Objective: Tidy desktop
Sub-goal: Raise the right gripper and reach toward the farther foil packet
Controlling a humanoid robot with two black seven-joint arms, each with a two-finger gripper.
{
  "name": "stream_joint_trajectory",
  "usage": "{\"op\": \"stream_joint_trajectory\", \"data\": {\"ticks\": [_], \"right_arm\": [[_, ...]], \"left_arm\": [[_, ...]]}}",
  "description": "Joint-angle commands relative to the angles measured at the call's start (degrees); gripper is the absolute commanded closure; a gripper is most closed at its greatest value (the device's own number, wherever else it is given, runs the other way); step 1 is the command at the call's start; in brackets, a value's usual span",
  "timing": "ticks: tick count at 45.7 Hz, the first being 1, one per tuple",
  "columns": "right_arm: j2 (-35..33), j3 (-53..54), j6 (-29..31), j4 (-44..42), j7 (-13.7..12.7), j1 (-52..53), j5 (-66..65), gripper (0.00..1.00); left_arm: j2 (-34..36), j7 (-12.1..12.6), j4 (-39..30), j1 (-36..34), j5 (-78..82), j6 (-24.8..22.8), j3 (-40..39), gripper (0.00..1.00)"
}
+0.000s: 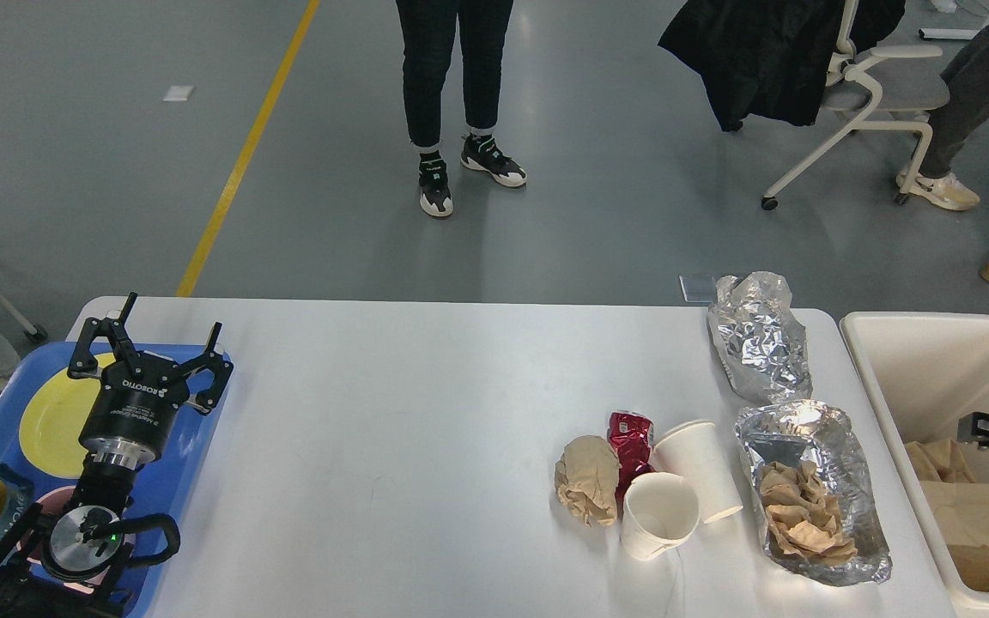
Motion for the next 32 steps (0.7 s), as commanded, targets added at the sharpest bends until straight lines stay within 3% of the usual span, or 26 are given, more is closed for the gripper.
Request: {"op": "stream_joint_trajectory", "data": {"ticks": [1, 9, 18, 27, 32], "right_arm": [[-0.05, -12.12, 12.03, 12.67, -0.25, 20.92, 0.16, 0.00], [4.95, -19.43, 23.46, 32.45, -0.25, 48.79, 0.34, 0.00], [15.68, -18.91, 37.97, 39.58, -0.16, 63.93, 1.57, 0.00], [17.36, -17.15, 38.14, 49.60, 0.10, 78.16, 6.93, 0.00], [17.09, -15.04, 35.53, 53.64, 0.28, 79.58, 8.87, 0.00]], "left_arm": [[0.01, -0.01, 0.07, 0.01, -0.01, 0.00, 0.00, 0.04], [0.01, -0.09, 0.07, 0.01, -0.01, 0.00, 0.00, 0.04], [0.01, -0.09, 0.07, 0.01, 0.08, 0.00, 0.00, 0.04], [0.01, -0.09, 0.07, 0.01, -0.01, 0.00, 0.00, 0.04], [0.01, -0.09, 0.07, 0.01, -0.01, 0.00, 0.00, 0.04]]}}
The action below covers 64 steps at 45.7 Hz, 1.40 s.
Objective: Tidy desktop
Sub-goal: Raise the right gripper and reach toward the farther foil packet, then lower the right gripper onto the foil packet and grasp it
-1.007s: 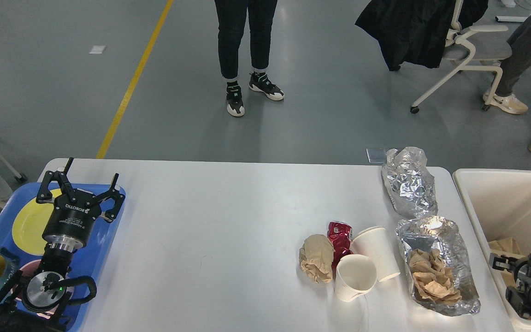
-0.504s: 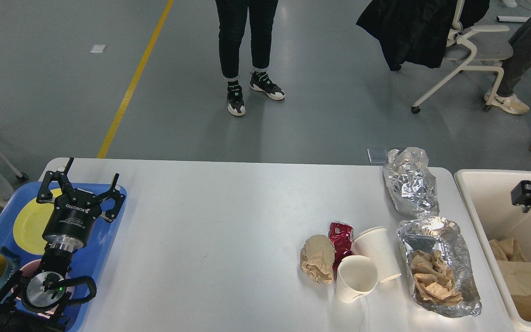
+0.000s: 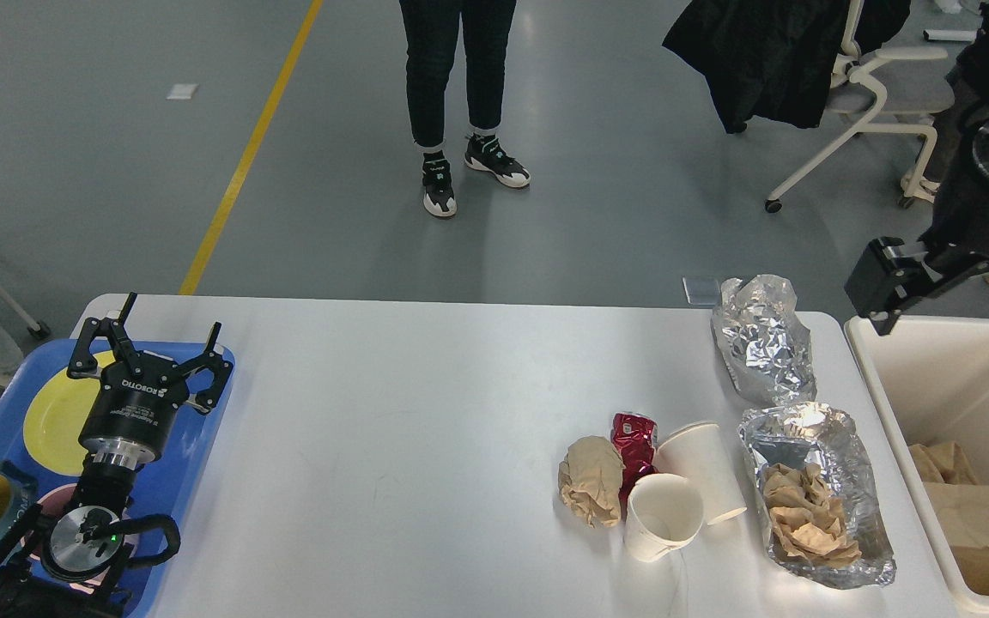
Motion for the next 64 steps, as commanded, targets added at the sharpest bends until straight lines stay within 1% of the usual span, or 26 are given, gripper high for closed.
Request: {"op": "stream_joint_trajectory", "data": {"ticks": [1, 2, 6, 25, 33, 34, 39, 46, 53, 57, 61, 64], "right_arm": [[-0.08, 1.92, -4.41, 5.56, 0.16, 2.20, 1.78, 0.00], [-0.07, 2.09, -7.04, 7.14, 0.24, 2.28, 1.78, 0.00], [-0.07, 2.18, -11.98, 9.61, 0.33, 2.37, 1.78, 0.00], [-0.25, 2.27, -13.66, 8.47, 0.24, 1.85, 1.60, 0.00], [-0.69, 2.18, -19.19, 5.23, 0.16, -5.00, 1.69, 0.00], [-0.69, 2.18, -21.29, 2.61, 0.16, -8.40, 1.77, 0.00], [-0.51, 3.85, -24.99, -6.89, 0.16, -18.35, 2.13, 0.00], [0.28, 8.59, -25.44, -20.43, 0.07, -33.38, 1.16, 0.00], [6.51, 10.00, -27.81, -37.73, 0.07, -48.67, -4.11, 0.00], [9.76, 10.09, -31.49, -47.76, 0.16, -56.93, -4.55, 0.00], [11.70, 10.27, -36.50, -54.45, 0.42, -63.18, -4.55, 0.00], [13.63, 10.18, -41.51, -58.40, 0.42, -67.75, -4.73, 0.00]], "left_arm": [[-0.01, 0.01, 0.00, 0.01, 0.08, 0.00, -0.01, 0.04], [-0.01, 0.01, 0.00, 0.01, -0.01, 0.00, -0.01, 0.04], [-0.01, 0.01, -0.08, 0.01, -0.01, 0.00, 0.08, 0.04], [-0.01, 0.01, 0.00, 0.01, -0.01, 0.00, -0.01, 0.04], [-0.01, 0.10, -0.08, 0.01, -0.01, 0.00, -0.01, 0.04], [-0.01, 0.10, -0.08, 0.01, -0.01, 0.00, -0.01, 0.04], [-0.01, 0.10, -0.08, 0.01, -0.01, 0.00, -0.01, 0.04], [-0.09, 0.10, -0.08, 0.01, -0.01, 0.00, -0.01, 0.04], [-0.09, 0.10, -0.08, 0.01, 0.08, 0.00, -0.01, 0.04], [-0.09, 0.10, -0.08, 0.01, -0.01, 0.00, -0.01, 0.04], [-0.09, 0.10, -0.08, 0.01, -0.01, 0.00, -0.01, 0.04], [-0.09, 0.10, -0.08, 0.01, 0.08, -0.09, -0.01, 0.04]]}}
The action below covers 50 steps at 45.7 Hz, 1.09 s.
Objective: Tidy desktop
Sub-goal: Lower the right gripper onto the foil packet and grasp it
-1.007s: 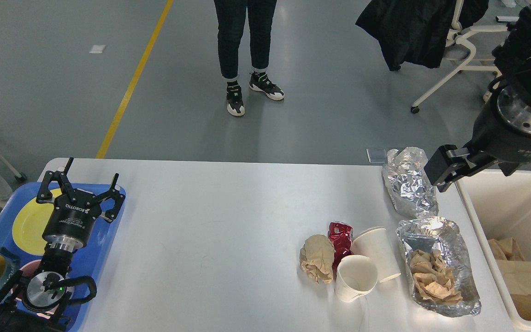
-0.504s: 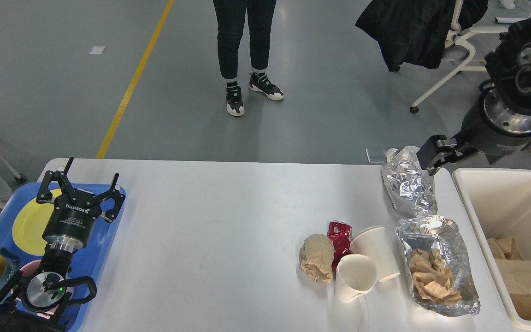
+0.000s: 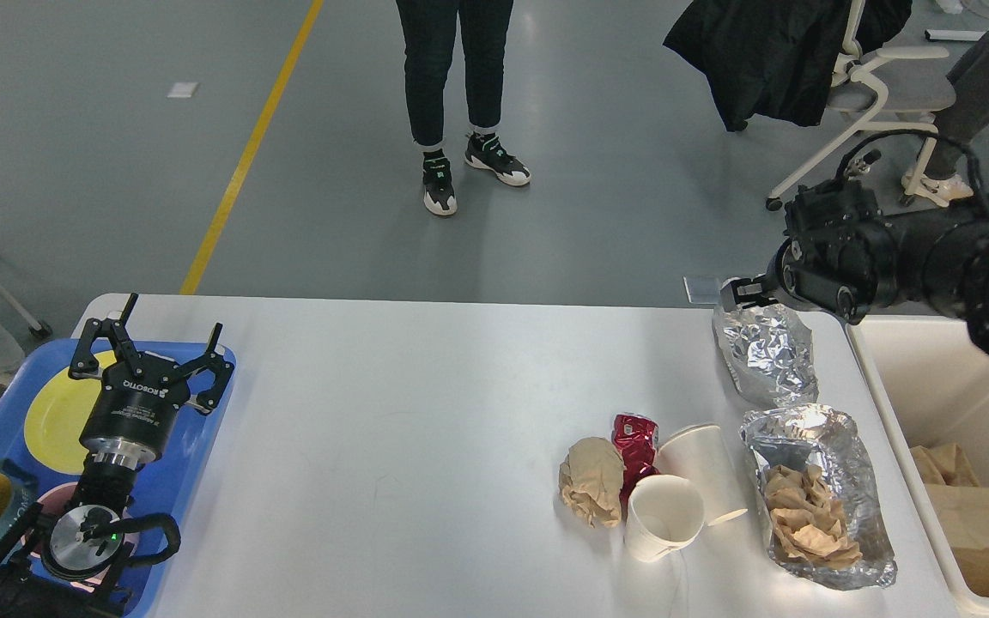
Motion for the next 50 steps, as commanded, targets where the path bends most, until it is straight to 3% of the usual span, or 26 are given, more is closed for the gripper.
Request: {"op": "stream_joint_trajectory", "data": {"ticks": [1, 6, 16, 26, 30, 38, 45, 50], "right_arm": [[3.52, 0.10, -8.53, -8.60, 0.12, -9.14, -0.23, 0.00], [6.25, -0.07, -13.72, -14.49, 0.21, -16.18, -0.67, 0.00], [11.17, -0.51, -16.19, -27.24, 0.21, -28.66, -3.48, 0.00], [11.88, -0.07, -18.47, -27.68, 0.12, -31.04, -3.66, 0.04], [11.79, -0.07, -19.18, -27.68, 0.03, -31.31, -3.66, 0.19], [11.70, -0.07, -19.35, -27.86, -0.06, -32.36, -3.66, 0.21], [11.62, -0.51, -19.61, -28.04, -0.06, -33.95, -3.66, 0.32], [11.53, -0.51, -19.61, -28.04, -0.06, -34.12, -3.66, 0.33]], "left_arm": [[0.00, 0.00, 0.00, 0.00, -0.05, -0.09, 0.01, 0.04], [0.00, 0.00, 0.00, 0.00, -0.06, -0.26, 0.01, 0.04], [0.00, 0.00, 0.08, 0.00, -0.06, -0.26, 0.09, 0.04], [0.09, 0.00, 0.00, 0.00, -0.06, -0.26, 0.01, 0.04], [0.09, 0.00, 0.08, 0.00, -0.06, -0.26, 0.09, 0.04], [0.09, 0.00, 0.00, 0.00, -0.06, -0.26, 0.09, 0.04], [0.09, 0.00, 0.08, -0.09, -0.06, -0.26, 0.09, 0.04], [0.09, 0.00, 0.08, 0.00, -0.06, -0.26, 0.09, 0.04]]}}
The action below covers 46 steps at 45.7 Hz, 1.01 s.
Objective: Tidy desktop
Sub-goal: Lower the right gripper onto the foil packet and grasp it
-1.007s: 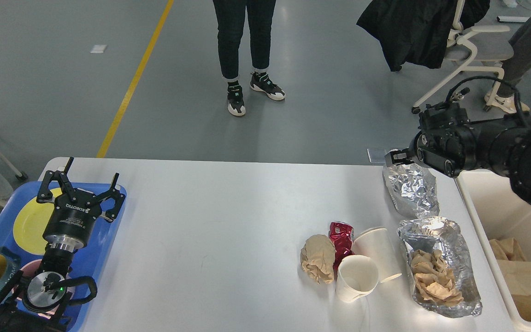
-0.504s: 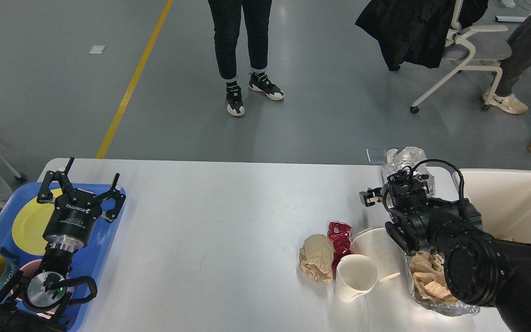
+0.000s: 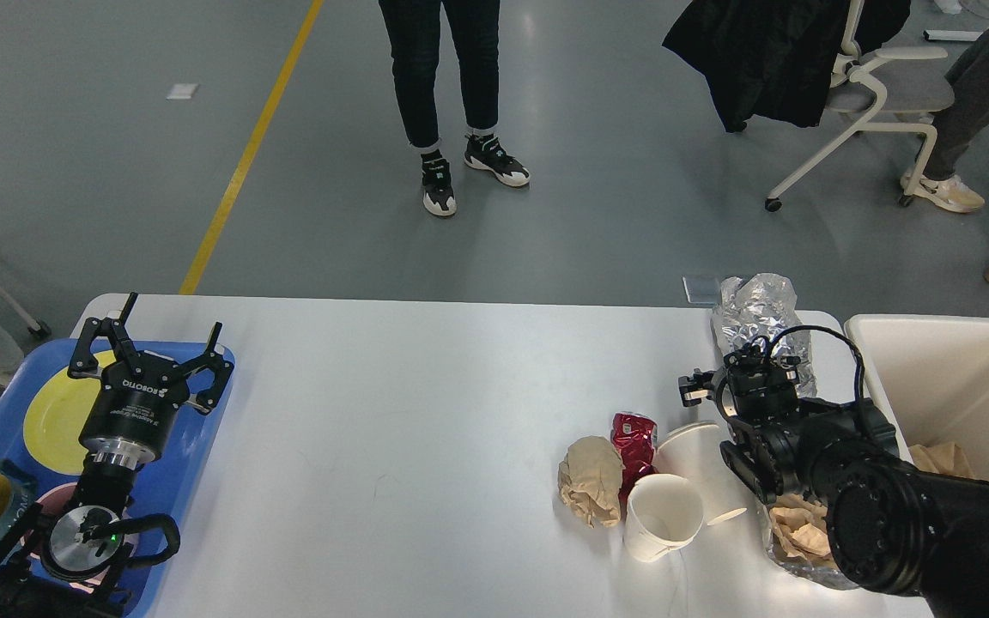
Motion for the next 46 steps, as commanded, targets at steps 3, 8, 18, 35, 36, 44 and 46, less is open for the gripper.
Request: {"op": "stream_joint_trajectory", "data": {"ticks": [3, 8, 18, 35, 36, 44, 46], "right_arm": [[-0.04, -0.05, -0.04, -0.12, 0.00, -0.44, 0.00, 0.33], [-0.04, -0.13, -0.83, -0.12, 0.00, -0.44, 0.00, 0.33], [-0.13, -0.05, -1.44, -0.03, 0.09, -0.44, -0.09, 0.42], [-0.13, -0.05, -1.53, 0.06, 0.00, -0.97, -0.09, 0.53], [-0.13, -0.05, -1.53, 0.06, 0.00, -0.97, -0.09, 0.55], [-0.22, -0.05, -1.53, 0.06, 0.09, -1.41, -0.18, 0.61], [-0.30, -0.05, -1.53, 0.06, 0.00, -1.58, -0.09, 0.62]], "left_arm": [[0.00, 0.00, 0.02, 0.00, 0.00, 0.00, 0.02, 0.04], [0.00, -0.09, 0.02, 0.00, 0.00, 0.00, -0.06, 0.04], [0.00, 0.00, 0.02, -0.08, 0.00, 0.00, 0.02, 0.04], [0.00, 0.00, 0.02, 0.00, 0.00, 0.00, 0.02, 0.04], [0.00, 0.00, -0.07, -0.08, 0.00, 0.00, 0.02, 0.04], [0.00, 0.00, 0.02, -0.08, 0.00, 0.00, -0.06, 0.04], [0.00, 0.00, 0.02, -0.08, 0.00, 0.00, -0.06, 0.04]]}}
